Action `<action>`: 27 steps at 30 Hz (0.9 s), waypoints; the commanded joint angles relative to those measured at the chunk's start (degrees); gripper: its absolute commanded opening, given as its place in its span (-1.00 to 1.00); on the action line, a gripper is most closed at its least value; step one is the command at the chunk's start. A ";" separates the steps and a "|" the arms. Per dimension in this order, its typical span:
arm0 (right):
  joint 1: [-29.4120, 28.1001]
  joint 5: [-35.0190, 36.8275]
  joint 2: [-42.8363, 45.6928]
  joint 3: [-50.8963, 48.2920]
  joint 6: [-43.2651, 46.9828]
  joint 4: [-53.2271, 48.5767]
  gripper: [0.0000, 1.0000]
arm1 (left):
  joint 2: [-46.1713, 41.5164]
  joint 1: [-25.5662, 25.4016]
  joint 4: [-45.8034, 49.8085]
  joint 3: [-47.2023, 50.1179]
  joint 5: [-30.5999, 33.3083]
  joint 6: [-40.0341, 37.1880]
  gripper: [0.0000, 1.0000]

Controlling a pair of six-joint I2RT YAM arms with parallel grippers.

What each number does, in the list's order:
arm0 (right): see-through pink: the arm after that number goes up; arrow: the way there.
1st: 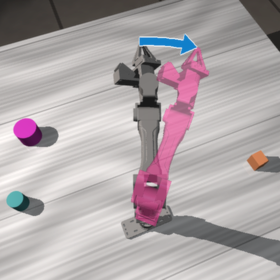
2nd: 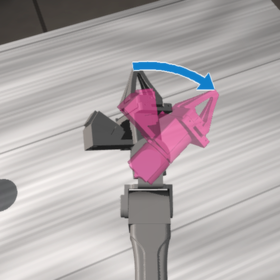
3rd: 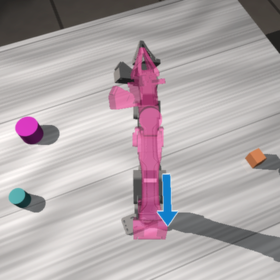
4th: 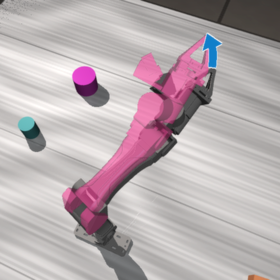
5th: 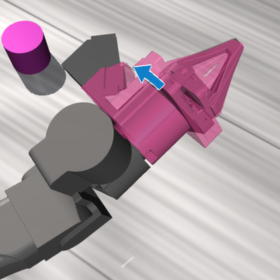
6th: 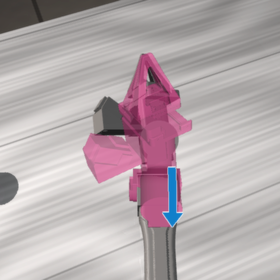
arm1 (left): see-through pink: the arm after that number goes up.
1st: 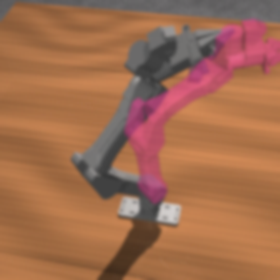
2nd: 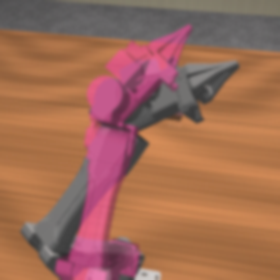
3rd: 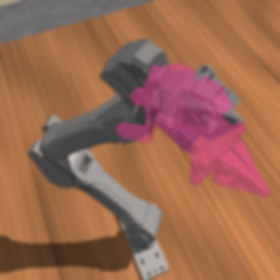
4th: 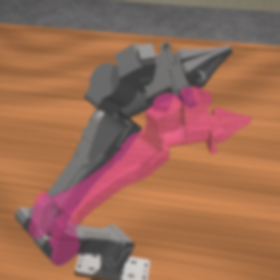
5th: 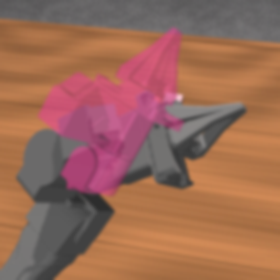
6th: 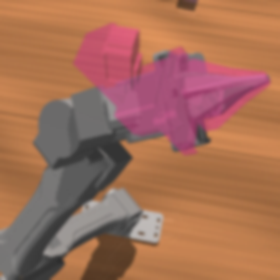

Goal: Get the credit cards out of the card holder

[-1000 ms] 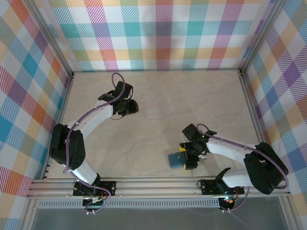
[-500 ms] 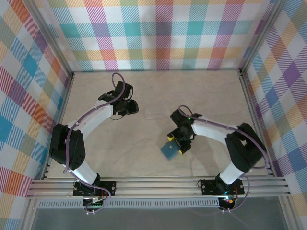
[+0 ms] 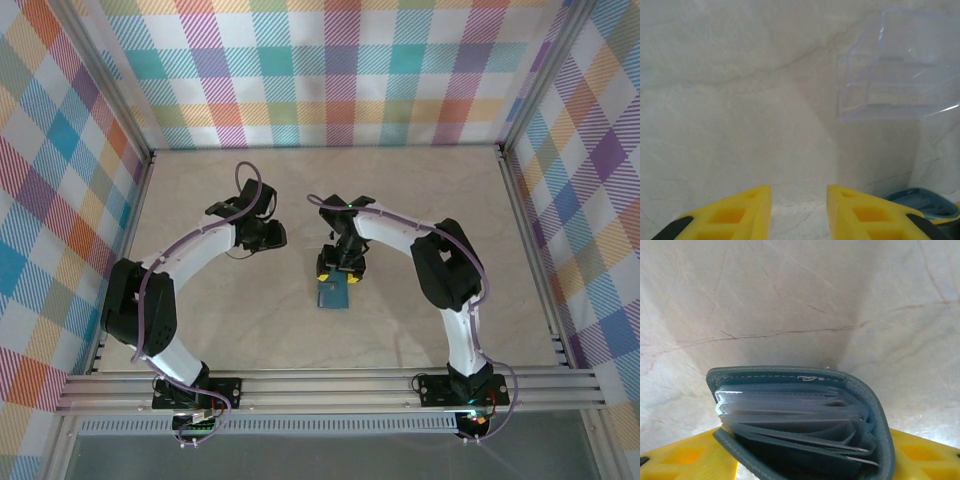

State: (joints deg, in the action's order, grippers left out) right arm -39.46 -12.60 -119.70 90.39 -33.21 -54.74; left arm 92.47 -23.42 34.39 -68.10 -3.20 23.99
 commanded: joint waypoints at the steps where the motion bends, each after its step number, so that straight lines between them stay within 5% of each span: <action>1: -0.35 -1.36 -2.37 2.71 8.90 -6.78 0.28 | -2.72 0.68 1.57 2.31 -2.16 -0.34 -0.31; 13: 0.91 -4.44 5.84 -3.87 5.47 1.85 0.58 | -2.17 -3.83 1.64 4.80 -6.13 2.94 -0.31; 27: 8.19 -18.59 14.34 -24.33 3.28 23.03 0.25 | 4.41 -14.86 1.61 0.33 -6.55 10.33 -0.37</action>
State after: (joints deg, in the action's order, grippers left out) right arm -31.35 -24.88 -106.24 67.96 -29.76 -38.15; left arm 96.42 -36.86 34.68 -66.22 -9.82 31.59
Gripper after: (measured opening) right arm 0.634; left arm 0.319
